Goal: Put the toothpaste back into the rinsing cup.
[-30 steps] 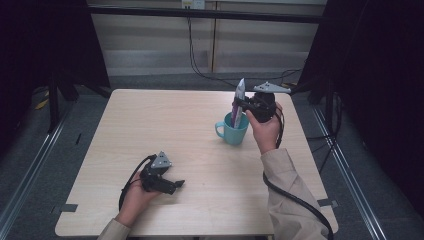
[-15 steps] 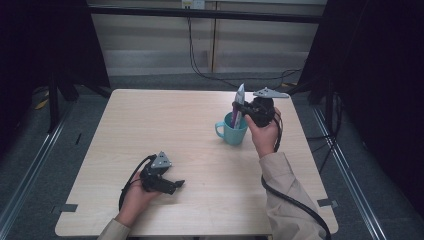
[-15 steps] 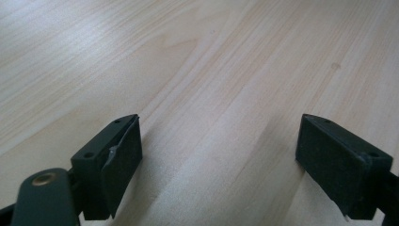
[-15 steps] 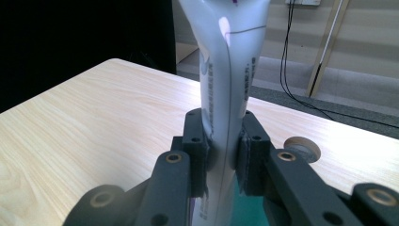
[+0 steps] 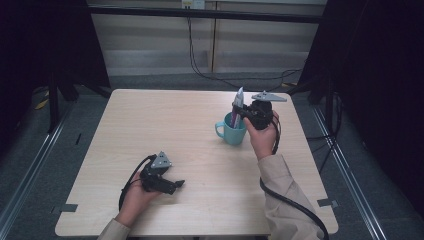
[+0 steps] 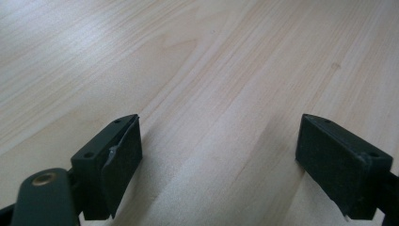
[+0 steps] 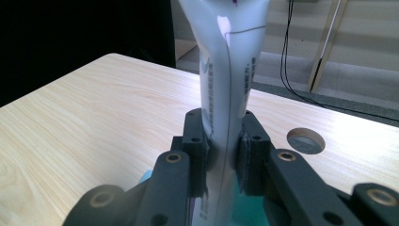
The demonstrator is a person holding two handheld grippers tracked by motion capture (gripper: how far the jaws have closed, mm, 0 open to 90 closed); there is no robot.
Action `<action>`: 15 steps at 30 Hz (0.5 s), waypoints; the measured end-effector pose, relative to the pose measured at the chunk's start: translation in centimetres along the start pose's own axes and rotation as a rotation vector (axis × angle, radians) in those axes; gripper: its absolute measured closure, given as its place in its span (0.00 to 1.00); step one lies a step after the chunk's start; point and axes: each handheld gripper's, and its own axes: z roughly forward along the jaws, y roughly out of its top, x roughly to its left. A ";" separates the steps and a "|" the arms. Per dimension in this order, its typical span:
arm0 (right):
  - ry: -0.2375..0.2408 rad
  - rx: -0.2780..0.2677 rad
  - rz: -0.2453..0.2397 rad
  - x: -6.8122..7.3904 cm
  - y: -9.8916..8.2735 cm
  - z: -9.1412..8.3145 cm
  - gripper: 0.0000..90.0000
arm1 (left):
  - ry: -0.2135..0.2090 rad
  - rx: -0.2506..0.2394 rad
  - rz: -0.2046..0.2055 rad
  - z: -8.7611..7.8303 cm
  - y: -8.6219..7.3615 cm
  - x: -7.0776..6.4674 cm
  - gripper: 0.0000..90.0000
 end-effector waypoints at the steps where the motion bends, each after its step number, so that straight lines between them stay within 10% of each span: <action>1: 0.001 0.000 0.000 0.0 -0.1 0.0 0.85 | 0.000 0.000 0.000 0.0 0.0 0.0 0.16; 15: 0.009 0.000 0.018 -0.2 -0.8 0.3 0.85 | -0.001 -0.001 0.000 0.0 0.0 0.0 0.16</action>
